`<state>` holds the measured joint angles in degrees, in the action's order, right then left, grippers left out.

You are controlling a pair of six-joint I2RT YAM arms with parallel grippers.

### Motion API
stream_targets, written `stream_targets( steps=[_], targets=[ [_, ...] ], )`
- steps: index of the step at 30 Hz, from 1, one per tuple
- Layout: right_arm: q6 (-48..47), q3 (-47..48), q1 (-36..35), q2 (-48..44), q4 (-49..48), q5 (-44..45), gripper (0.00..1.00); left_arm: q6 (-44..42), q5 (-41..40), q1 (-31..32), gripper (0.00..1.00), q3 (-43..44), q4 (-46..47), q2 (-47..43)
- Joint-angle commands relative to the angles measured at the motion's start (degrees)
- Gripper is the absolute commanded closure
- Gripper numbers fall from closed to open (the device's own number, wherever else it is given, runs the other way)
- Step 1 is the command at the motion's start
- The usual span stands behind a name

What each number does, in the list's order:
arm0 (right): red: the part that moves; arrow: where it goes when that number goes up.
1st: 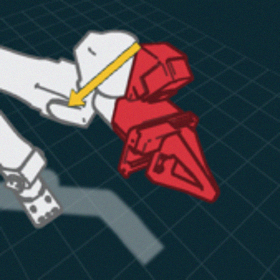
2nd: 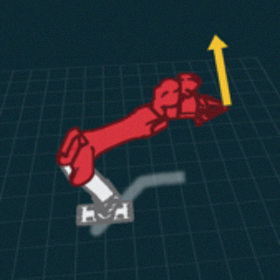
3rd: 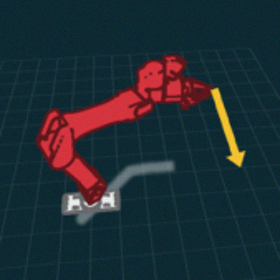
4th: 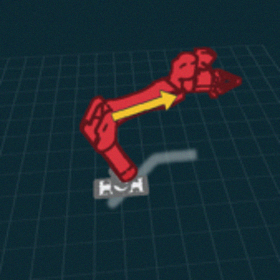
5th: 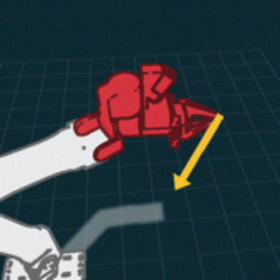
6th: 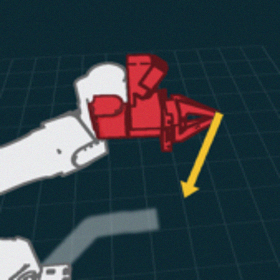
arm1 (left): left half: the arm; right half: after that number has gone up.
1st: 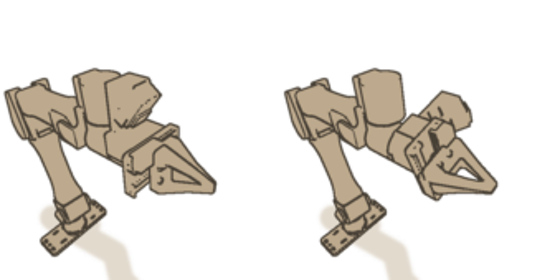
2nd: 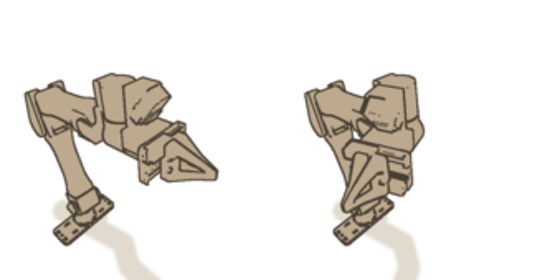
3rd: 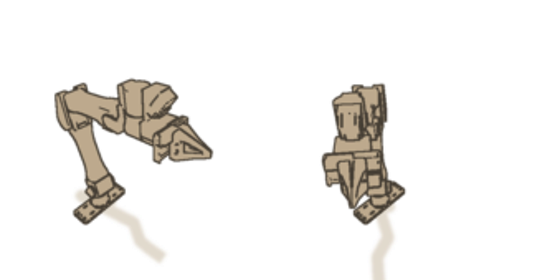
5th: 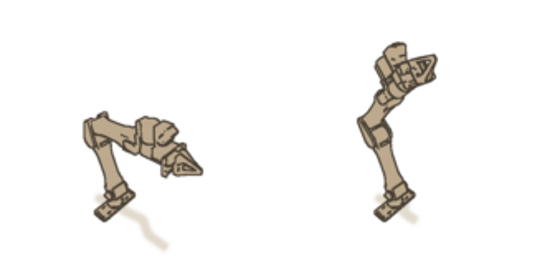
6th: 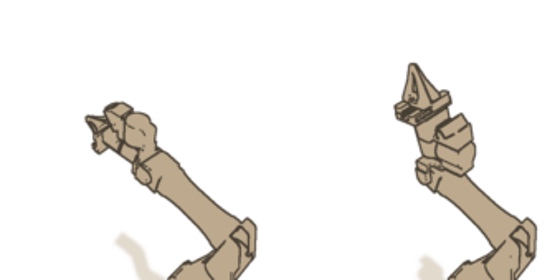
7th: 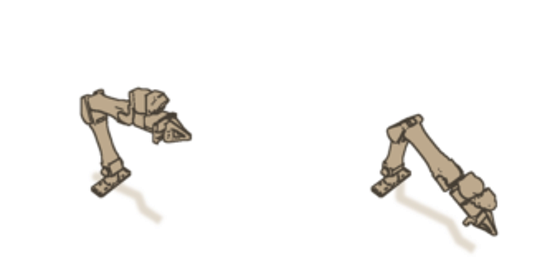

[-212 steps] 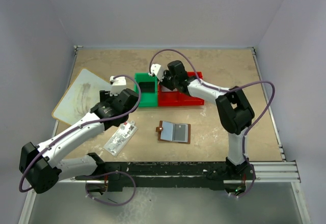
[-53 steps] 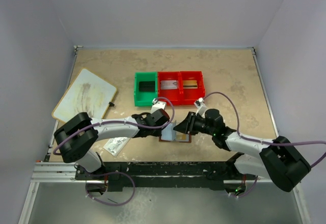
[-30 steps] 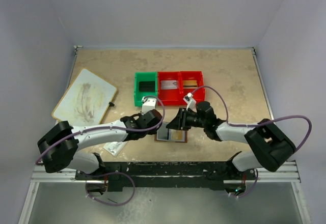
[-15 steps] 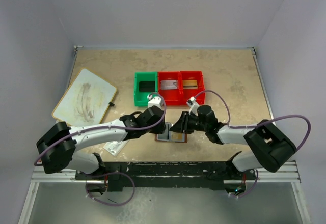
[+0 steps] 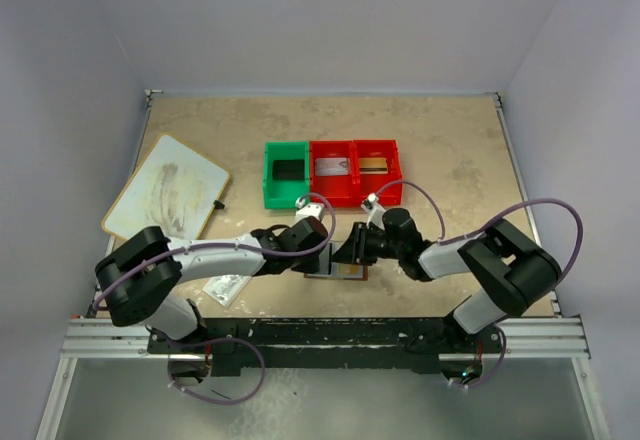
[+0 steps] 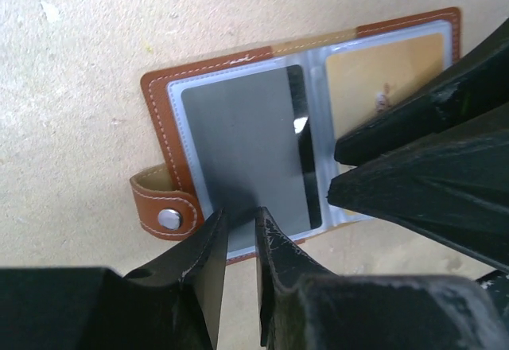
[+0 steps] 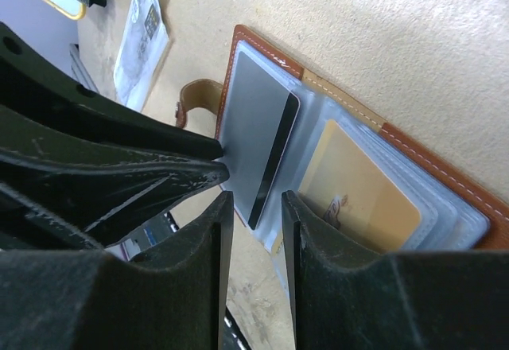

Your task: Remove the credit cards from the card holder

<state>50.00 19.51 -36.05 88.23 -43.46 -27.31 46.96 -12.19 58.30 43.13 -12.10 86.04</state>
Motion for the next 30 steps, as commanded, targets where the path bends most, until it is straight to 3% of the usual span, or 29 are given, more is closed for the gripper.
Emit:
stream_targets(
  steps=[1,21,25,30],
  targets=[
    [-0.4,1.8,-0.2,1.8,-2.8,-2.8,0.66,-0.2,-2.9,0.7,0.83,-0.3,-1.0,0.7],
    [0.0,5.4,-3.7,3.8,9.0,9.1,0.68,0.6,-4.2,1.5,0.89,-2.7,-0.4,1.6],
    [1.7,7.7,-7.4,2.5,14.4,17.7,0.69,1.0,-4.5,1.9,0.91,-2.9,-0.4,1.6],
    [3.5,6.6,-8.6,1.3,11.7,18.5,0.73,1.9,-5.0,2.2,0.91,-3.5,-0.2,1.4]
  ],
)
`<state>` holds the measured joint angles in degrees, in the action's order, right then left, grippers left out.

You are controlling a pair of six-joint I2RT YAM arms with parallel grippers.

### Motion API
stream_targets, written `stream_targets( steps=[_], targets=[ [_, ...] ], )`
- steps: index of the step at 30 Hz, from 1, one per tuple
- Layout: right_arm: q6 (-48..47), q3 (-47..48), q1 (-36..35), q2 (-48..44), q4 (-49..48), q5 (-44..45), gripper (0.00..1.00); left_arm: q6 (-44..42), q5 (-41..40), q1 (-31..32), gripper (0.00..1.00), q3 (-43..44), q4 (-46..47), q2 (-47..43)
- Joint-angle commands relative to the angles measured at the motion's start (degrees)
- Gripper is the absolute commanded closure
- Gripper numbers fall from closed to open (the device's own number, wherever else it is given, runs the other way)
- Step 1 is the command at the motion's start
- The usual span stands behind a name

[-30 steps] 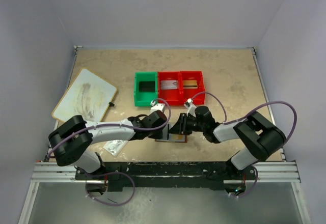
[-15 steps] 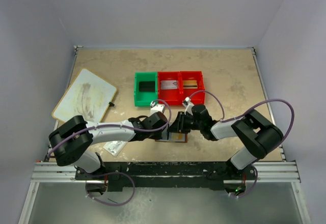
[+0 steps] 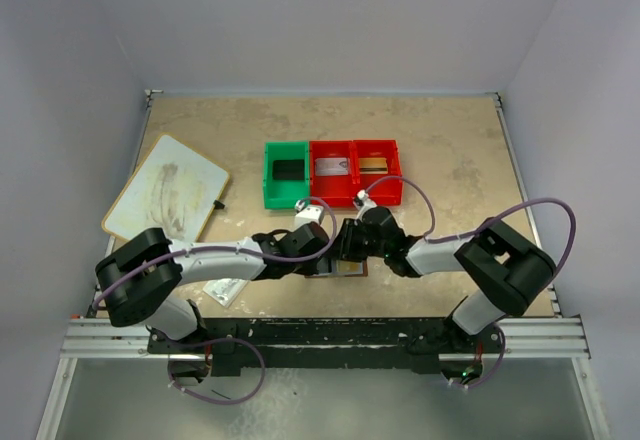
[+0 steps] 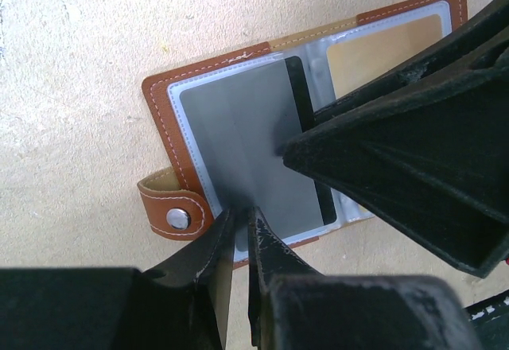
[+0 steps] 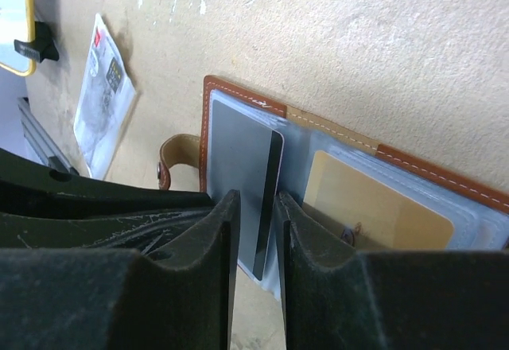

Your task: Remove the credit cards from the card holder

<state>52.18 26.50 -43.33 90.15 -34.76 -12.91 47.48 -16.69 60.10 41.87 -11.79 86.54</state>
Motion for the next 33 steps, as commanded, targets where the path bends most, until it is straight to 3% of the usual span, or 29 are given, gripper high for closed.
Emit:
stream_targets(
  steps=[1,6,10,28,33],
  targets=[
    [1.1,-0.5,-1.3,-0.7,2.1,3.4,0.75,1.4,-0.6,0.5,0.92,-2.3,-0.4,0.9],
    [0.8,-1.4,-1.3,-1.3,-0.5,0.2,0.93,1.6,-0.9,0.5,0.92,-2.2,-0.4,0.9],
    [2.3,-2.9,-1.1,-3.1,-1.7,-1.5,0.98,1.7,-1.5,0.6,0.92,-2.1,-1.1,0.6],
    [2.4,-6.5,2.4,-7.6,-0.9,-3.3,0.97,1.6,-2.0,0.8,0.93,-2.0,-1.8,0.4],
    [2.6,-7.0,3.5,-7.0,-3.6,-6.4,0.92,1.6,-2.1,0.9,0.94,-1.9,-1.8,0.4]
  ],
)
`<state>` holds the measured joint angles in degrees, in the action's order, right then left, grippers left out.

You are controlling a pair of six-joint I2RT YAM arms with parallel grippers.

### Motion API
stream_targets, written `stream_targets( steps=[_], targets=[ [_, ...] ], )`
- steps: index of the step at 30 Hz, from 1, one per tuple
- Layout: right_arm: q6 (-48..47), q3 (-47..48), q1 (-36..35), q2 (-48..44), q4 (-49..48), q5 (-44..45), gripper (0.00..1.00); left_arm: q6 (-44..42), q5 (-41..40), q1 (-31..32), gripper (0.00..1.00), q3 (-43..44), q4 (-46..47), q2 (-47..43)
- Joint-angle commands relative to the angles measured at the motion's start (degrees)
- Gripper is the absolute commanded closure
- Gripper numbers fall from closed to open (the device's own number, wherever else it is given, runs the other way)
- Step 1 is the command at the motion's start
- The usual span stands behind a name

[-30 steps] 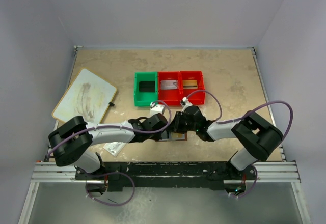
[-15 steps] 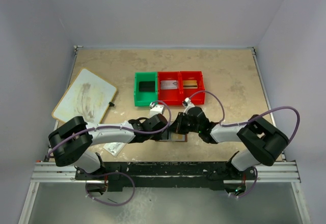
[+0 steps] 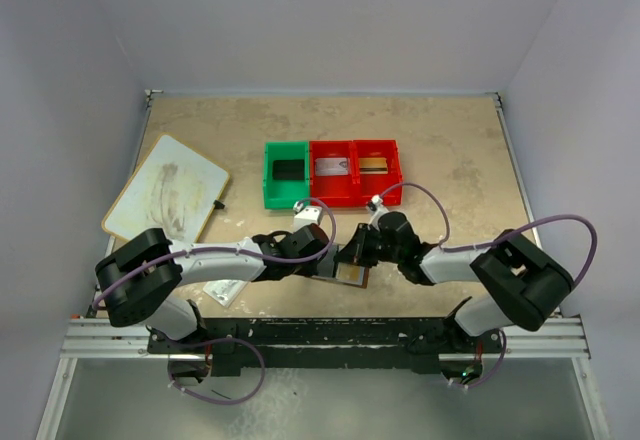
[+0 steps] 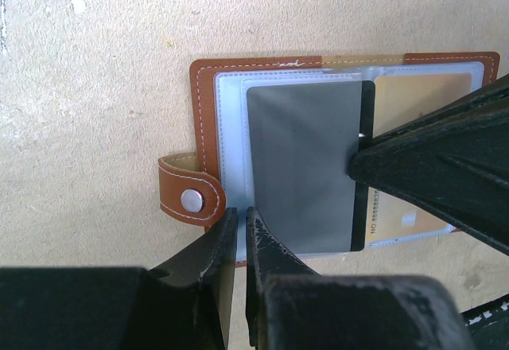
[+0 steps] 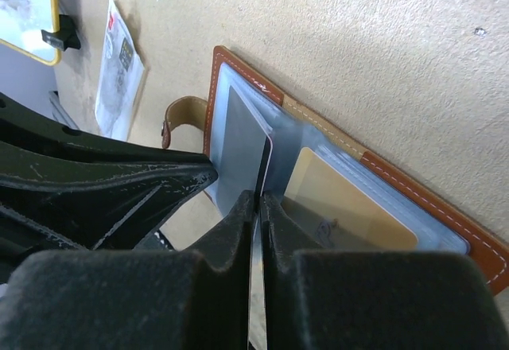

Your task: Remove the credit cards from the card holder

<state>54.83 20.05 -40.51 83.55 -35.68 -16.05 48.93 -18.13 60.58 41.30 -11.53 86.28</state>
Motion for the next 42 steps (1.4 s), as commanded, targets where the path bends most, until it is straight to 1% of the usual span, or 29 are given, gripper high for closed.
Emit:
stream_targets(
  steps=[1,5,9,11,14,18,24,29,32,33,37,42],
  targets=[
    [-0.2,-0.4,0.7,-0.1,-2.9,-3.6,0.91,0.2,-0.7,0.4,0.94,-1.2,-2.2,0.8],
    [-0.6,0.2,0.7,1.4,-3.6,-4.9,0.83,-0.1,-0.7,0.4,0.94,-0.8,-2.4,0.9],
    [-0.4,0.0,0.7,2.4,-5.0,-5.5,0.83,-0.2,-0.7,0.4,0.94,-0.5,-2.5,1.3],
    [0.0,-0.2,0.7,2.1,-5.1,-5.4,0.85,-0.2,-0.8,0.4,0.94,-0.5,-2.5,1.4],
    [0.5,-0.5,0.7,1.5,-5.0,-5.0,0.85,-0.2,-0.8,0.4,0.94,-0.4,-2.6,1.5],
    [0.5,-0.6,0.7,0.8,-4.3,-5.0,0.79,-0.2,-1.0,0.4,0.95,-0.4,-2.6,1.6],
    [1.4,-1.2,0.9,0.4,-4.2,-4.5,0.78,-0.3,-1.2,0.5,0.95,-0.4,-2.9,1.6],
    [2.0,-2.2,0.9,-0.2,-5.6,-4.4,0.87,-0.4,-1.2,0.5,0.96,-0.4,-3.0,1.5],
    [1.8,-2.4,0.9,-0.3,-6.6,-5.3,0.98,-0.3,-1.3,0.5,0.96,-0.4,-3.0,1.5],
    [1.8,-2.4,0.9,-0.2,-6.7,-5.4,1.0,-0.3,-1.4,0.5,0.96,-0.4,-3.0,1.5],
    [2.0,-2.5,1.6,-0.8,-6.0,-5.3,1.0,-0.3,-1.5,0.5,0.96,-0.4,-3.2,1.5],
    [1.3,-4.7,4.6,-4.1,-5.3,-6.6,1.0,-0.3,-2.0,0.5,0.96,-0.4,-3.6,1.4]
  ],
)
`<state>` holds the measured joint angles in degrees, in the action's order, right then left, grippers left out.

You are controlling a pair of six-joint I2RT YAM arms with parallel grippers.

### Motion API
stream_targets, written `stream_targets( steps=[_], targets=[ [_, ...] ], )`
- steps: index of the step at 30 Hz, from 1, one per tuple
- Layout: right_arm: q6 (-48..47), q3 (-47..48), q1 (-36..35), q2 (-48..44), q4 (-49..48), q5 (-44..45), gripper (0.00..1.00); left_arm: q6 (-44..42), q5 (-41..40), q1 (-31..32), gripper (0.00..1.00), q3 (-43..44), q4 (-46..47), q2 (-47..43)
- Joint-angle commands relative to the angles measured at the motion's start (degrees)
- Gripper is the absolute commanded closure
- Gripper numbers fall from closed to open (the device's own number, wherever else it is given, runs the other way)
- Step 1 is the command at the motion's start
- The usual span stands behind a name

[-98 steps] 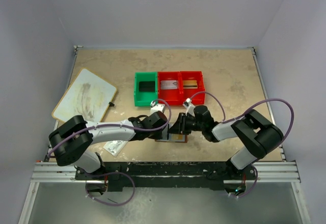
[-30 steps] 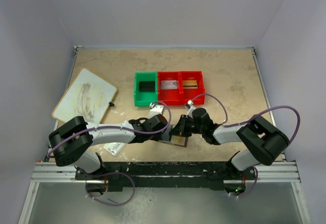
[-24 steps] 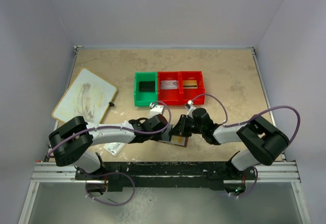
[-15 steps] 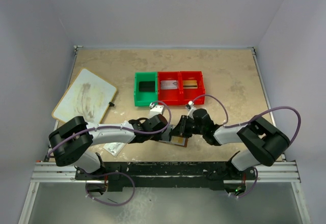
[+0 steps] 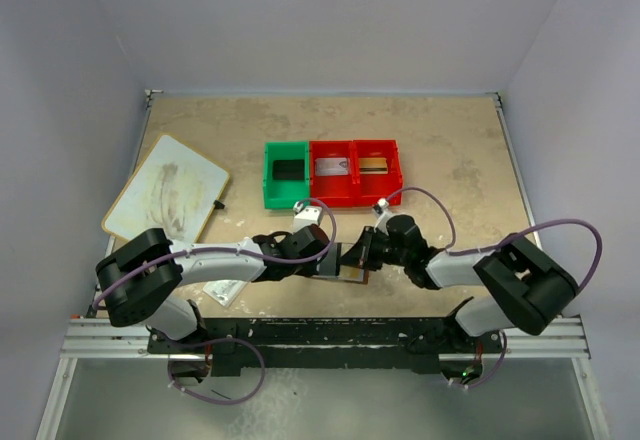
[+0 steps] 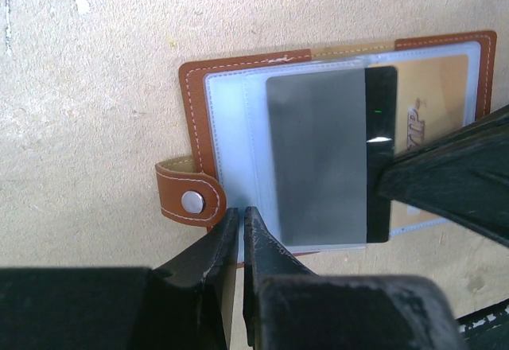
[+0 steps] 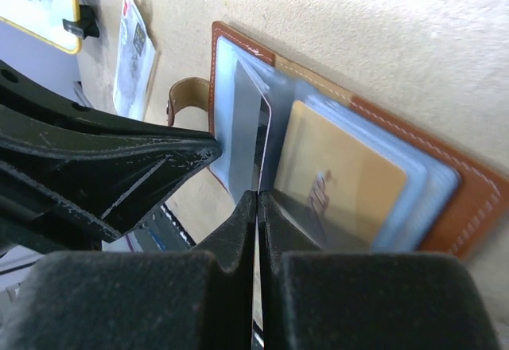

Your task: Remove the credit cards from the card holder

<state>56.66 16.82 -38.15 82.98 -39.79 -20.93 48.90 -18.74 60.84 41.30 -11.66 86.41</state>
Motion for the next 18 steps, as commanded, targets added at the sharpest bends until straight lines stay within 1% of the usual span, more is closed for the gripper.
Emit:
stream_targets(
  steps=[1,6,10,18],
  targets=[
    [-1.1,-1.5,2.7,-4.1,-0.5,-2.3,1.0,-0.2,-1.5,0.2,0.96,-0.3,-3.4,1.3],
    [-3.0,-0.9,3.8,-5.2,2.3,-3.8,1.0,-0.2,-1.5,0.3,0.96,-0.1,-3.2,1.5],
    [-3.2,-0.9,3.8,-5.2,3.3,-2.8,1.0,-0.1,-2.0,0.4,0.95,0.3,-3.5,0.9],
    [-4.0,-0.6,3.9,-2.2,1.9,-3.3,1.0,0.7,-2.7,0.5,0.79,2.9,-3.1,-5.9]
  ],
)
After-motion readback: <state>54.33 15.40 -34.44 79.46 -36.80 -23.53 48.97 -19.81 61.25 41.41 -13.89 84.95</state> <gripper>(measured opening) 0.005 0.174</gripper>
